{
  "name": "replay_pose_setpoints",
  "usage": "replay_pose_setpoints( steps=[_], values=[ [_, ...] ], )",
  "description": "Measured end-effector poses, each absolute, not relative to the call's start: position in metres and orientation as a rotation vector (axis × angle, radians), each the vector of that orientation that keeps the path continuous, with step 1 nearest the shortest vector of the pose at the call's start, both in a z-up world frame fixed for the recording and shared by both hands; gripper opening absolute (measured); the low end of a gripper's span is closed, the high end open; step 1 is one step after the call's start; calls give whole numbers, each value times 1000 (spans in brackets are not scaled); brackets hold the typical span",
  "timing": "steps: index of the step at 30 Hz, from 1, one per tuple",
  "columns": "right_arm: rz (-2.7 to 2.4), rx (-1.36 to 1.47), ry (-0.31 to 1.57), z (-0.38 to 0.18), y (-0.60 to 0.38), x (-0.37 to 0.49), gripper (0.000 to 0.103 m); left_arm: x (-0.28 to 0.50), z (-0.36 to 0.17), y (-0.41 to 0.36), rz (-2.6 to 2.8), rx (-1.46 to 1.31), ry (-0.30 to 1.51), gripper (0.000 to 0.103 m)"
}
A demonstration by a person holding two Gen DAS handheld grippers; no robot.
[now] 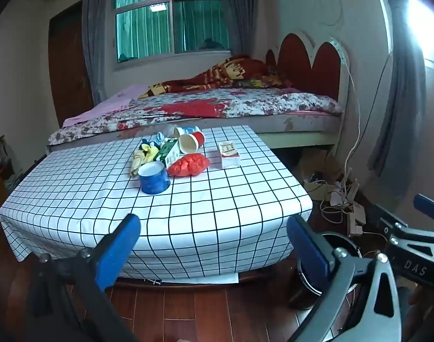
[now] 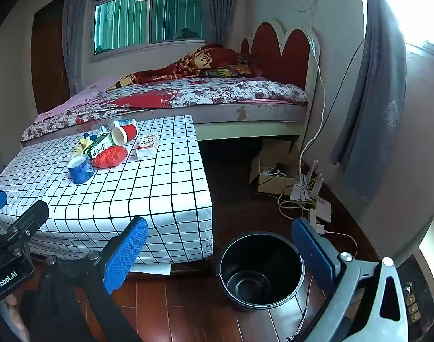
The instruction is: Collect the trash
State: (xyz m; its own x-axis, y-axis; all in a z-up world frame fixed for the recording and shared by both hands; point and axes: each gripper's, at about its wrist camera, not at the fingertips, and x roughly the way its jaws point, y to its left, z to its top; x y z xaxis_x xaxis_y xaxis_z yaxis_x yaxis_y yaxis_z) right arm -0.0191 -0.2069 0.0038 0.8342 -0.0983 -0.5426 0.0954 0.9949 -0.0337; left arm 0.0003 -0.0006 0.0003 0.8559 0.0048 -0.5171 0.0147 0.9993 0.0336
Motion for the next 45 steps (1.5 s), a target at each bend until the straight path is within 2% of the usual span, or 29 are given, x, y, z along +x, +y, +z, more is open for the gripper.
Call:
replay_pose_setpoints(
  steps=[45],
  values=[
    [-97, 6, 567, 5, -205, -22, 102, -4, -3, 1, -5, 37, 543, 103]
  ],
)
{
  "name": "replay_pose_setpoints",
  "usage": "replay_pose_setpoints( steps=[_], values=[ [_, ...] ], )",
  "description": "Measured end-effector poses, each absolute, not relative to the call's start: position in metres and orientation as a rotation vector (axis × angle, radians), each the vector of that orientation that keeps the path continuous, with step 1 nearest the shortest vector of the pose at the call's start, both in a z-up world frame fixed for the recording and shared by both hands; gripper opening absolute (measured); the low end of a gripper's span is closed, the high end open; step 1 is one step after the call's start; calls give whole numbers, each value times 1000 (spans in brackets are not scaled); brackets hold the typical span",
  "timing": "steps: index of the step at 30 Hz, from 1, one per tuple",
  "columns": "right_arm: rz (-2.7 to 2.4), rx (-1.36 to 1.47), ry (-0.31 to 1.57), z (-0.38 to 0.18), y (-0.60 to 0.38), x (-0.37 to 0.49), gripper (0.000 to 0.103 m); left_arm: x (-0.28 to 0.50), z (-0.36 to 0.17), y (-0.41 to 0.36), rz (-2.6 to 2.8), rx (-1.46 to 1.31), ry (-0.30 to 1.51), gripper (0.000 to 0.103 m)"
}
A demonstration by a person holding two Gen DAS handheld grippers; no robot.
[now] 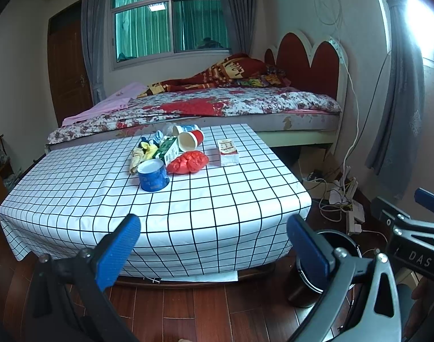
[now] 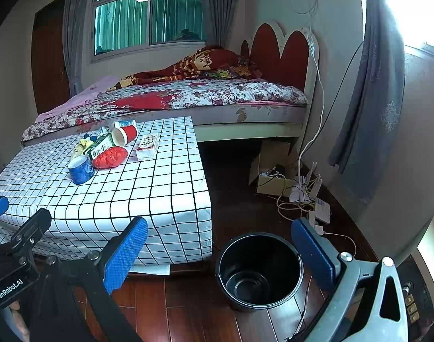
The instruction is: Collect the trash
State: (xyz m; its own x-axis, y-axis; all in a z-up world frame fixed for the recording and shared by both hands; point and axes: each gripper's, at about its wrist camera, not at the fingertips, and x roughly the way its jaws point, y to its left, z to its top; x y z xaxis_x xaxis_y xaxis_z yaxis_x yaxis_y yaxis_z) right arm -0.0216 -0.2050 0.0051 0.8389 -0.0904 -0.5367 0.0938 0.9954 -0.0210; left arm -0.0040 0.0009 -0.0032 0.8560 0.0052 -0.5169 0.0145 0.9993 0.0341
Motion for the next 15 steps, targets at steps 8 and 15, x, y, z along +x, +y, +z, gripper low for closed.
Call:
replay_pose_setpoints(
  steps=[8, 15],
  values=[
    [-97, 6, 571, 6, -205, -21, 102, -4, -2, 0, -5, 38, 543, 103],
    [-98, 4, 568, 7, -205, -19, 102, -2, 3, -4, -5, 41, 538, 103]
  ],
)
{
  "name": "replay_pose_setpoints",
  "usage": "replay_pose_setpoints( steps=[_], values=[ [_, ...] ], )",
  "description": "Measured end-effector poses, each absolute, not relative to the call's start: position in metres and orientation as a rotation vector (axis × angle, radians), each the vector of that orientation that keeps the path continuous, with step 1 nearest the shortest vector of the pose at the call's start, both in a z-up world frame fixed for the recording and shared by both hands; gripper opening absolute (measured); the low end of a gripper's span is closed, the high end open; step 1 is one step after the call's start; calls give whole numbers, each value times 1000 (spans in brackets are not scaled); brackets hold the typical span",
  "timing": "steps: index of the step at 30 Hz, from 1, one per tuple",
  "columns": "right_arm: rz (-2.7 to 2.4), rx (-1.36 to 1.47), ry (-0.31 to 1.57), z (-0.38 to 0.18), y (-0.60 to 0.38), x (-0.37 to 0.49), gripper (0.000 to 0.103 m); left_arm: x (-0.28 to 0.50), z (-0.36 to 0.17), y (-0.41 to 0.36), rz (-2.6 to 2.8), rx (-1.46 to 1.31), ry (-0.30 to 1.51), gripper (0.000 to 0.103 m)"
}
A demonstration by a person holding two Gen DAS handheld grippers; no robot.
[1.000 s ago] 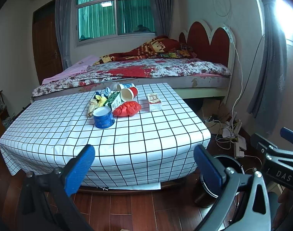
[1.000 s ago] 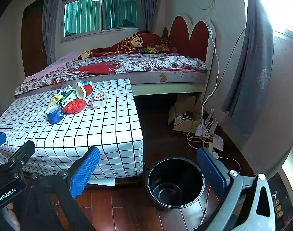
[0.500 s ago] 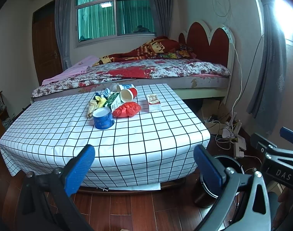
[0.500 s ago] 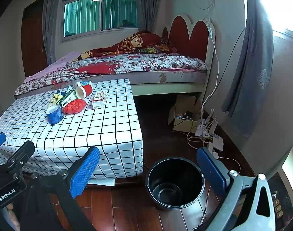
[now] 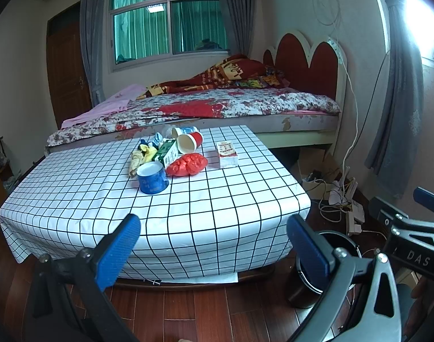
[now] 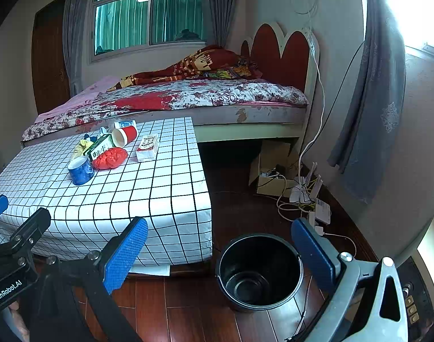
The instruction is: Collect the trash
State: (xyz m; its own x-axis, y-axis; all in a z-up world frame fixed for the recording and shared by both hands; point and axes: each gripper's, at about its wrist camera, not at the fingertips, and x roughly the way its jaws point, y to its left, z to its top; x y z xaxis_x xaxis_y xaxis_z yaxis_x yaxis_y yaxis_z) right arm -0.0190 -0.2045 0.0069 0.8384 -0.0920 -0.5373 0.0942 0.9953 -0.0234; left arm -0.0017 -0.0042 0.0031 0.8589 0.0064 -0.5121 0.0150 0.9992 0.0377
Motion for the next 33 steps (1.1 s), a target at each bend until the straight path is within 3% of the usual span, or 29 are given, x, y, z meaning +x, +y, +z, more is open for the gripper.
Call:
replay_pose_setpoints(
  steps=[33],
  values=[
    [-98, 6, 566, 7, -203, -18, 102, -1, 5, 1, -18, 36, 539, 103]
  ],
)
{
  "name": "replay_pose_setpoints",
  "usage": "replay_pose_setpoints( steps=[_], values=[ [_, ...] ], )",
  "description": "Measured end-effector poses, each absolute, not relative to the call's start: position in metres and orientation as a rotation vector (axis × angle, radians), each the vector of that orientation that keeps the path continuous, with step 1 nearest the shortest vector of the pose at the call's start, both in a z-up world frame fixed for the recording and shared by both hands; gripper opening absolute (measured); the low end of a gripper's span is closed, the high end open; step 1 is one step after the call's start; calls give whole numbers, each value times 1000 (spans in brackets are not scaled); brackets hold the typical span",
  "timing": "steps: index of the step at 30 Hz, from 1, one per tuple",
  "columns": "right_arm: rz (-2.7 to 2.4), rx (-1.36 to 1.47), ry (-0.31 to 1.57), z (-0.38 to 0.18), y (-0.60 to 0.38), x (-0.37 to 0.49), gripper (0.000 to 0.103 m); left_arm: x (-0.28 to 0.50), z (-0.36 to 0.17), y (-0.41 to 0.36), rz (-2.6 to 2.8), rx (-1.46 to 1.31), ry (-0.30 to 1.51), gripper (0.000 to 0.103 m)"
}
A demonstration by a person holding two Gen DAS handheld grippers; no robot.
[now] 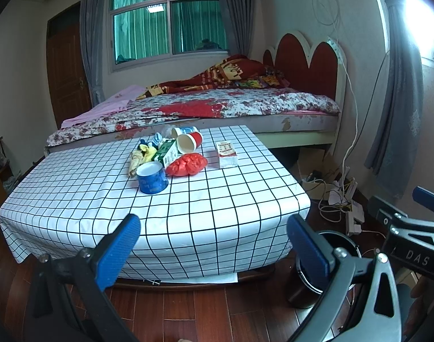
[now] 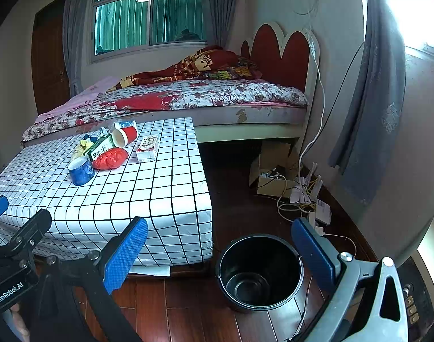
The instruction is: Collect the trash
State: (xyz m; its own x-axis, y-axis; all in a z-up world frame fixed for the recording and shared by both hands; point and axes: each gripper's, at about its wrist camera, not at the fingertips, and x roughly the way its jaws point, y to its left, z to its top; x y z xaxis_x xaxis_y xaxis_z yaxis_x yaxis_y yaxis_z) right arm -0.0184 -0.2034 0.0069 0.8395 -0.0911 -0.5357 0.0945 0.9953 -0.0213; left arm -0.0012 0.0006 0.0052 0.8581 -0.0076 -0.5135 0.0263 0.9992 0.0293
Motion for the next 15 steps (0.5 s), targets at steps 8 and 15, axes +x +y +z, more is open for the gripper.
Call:
replay_pose_setpoints(
  steps=[8, 15],
  values=[
    [-65, 9, 568, 4, -204, -12, 102, 6, -4, 7, 5, 37, 541, 103],
    [6, 0, 569, 3, -195, 34, 102, 44, -22, 41, 101, 40, 547, 103]
  ],
)
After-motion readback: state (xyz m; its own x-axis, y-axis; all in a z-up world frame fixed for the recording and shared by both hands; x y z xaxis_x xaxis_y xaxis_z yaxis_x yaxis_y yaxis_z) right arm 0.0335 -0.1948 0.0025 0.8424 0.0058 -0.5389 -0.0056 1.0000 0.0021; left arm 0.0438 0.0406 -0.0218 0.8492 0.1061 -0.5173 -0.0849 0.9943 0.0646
